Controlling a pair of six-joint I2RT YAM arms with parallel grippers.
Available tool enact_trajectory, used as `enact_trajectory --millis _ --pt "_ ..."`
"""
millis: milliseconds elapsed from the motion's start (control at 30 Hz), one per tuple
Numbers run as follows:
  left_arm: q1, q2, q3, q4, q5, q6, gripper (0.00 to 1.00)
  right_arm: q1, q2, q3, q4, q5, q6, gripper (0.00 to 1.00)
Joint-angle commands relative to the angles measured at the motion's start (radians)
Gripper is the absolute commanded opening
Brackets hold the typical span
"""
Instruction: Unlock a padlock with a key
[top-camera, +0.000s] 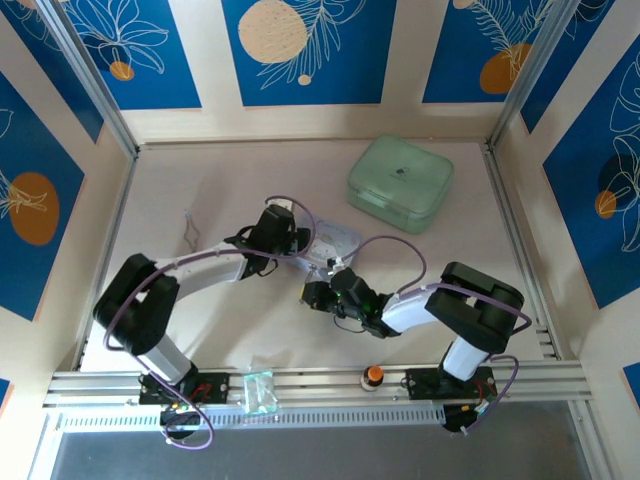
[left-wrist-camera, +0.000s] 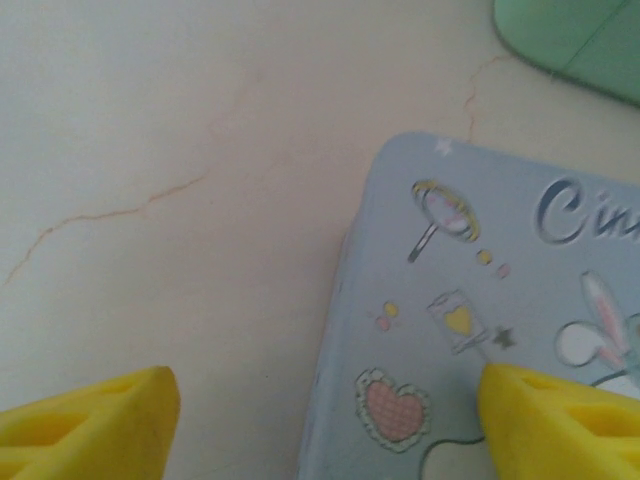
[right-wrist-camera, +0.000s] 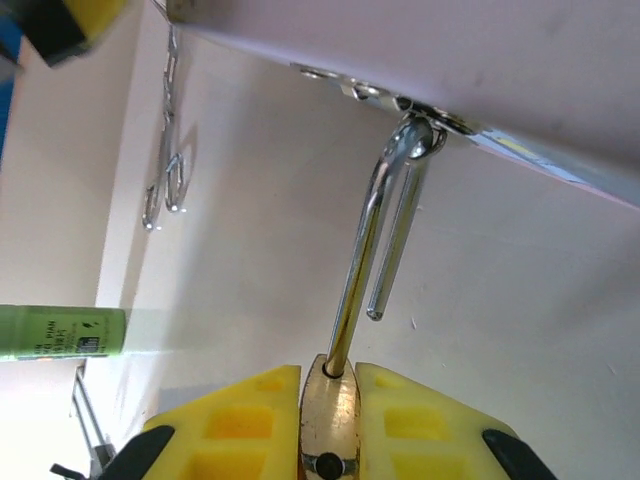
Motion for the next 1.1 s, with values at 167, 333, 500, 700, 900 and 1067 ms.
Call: enact_trajectory --millis 167,333,500,700,900,1067 --pt "0.0 -0.037 -0.08 -0.062 0.045 -0.07 0.59 -0.056 0.068 -0.126 -0.147 0.003 0.201 0.15" --pt "-0.009 -0.091 -0.157 -0.064 0.095 -0.131 0.57 -0.055 0.058 -0.146 -0.182 0.044 0.237 0.15" --pt "-0.042 -0.117 -0.18 -0.101 0.076 -0.167 0.55 -0.052 -0.02 -0.12 -0.383 0.061 0.202 0.15" --pt "-0.046 -0.121 -0.203 -0.073 0.081 -0.197 0.55 -0.045 -0.088 0.006 -0.751 0.087 0.104 0.16" --pt "-0.063 -0.169 -0.201 -0.088 0.099 -0.215 0.55 -0.071 -0.102 -0.008 -0.796 0.087 0.098 0.15" --pt "-0.065 -0.248 -0.201 -0.102 0.126 -0.221 0.56 -0.097 -0.174 -0.058 -0.757 0.063 0.078 0.16"
